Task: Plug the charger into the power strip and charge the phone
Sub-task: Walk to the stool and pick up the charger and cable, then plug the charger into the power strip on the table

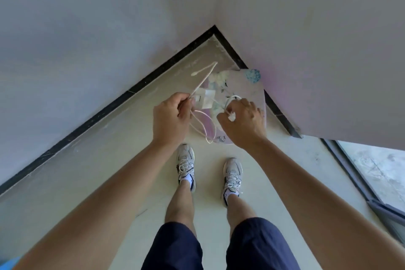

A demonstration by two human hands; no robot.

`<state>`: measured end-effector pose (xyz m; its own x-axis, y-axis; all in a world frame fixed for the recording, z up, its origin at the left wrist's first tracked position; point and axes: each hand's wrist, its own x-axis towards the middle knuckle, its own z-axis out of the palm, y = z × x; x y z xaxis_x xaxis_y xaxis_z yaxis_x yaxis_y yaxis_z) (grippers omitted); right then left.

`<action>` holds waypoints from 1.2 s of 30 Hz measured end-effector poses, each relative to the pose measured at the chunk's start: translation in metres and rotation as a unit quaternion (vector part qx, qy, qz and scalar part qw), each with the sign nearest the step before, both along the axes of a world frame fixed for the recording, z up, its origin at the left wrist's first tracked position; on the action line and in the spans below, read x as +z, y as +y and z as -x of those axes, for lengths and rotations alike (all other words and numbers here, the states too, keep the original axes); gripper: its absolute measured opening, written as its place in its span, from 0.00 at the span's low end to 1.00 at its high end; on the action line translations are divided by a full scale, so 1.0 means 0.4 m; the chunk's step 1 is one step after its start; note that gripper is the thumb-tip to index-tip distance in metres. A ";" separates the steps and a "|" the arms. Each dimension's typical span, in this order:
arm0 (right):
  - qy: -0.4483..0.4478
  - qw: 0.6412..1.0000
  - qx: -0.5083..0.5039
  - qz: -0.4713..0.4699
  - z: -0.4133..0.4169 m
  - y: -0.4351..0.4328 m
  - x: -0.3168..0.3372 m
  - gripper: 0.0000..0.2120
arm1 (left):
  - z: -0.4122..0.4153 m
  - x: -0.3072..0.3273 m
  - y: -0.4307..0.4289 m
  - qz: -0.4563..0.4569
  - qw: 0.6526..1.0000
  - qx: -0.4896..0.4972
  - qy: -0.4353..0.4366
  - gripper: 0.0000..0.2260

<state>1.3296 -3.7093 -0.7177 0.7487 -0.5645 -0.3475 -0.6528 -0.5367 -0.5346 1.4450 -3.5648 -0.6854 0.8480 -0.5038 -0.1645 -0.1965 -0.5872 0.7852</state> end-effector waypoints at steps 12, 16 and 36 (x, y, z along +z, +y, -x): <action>0.028 0.823 -0.014 -0.567 -0.029 0.305 0.644 0.27 | 0.206 0.689 0.380 0.086 0.973 0.183 -0.114 0.04; 0.047 0.784 0.115 -0.609 -0.040 0.499 0.814 0.36 | 0.301 0.856 0.576 0.093 0.962 0.196 -0.167 0.03; 0.098 0.721 0.082 -0.681 0.408 1.935 1.027 0.17 | 1.086 0.950 2.010 0.325 0.556 0.756 -0.116 0.04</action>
<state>1.1665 -2.9354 -0.3069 0.6276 0.4911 -0.6041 -0.7750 0.3198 -0.5451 1.0104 -2.7608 -0.3055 0.3422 0.9255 -0.1623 -0.0042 0.1742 0.9847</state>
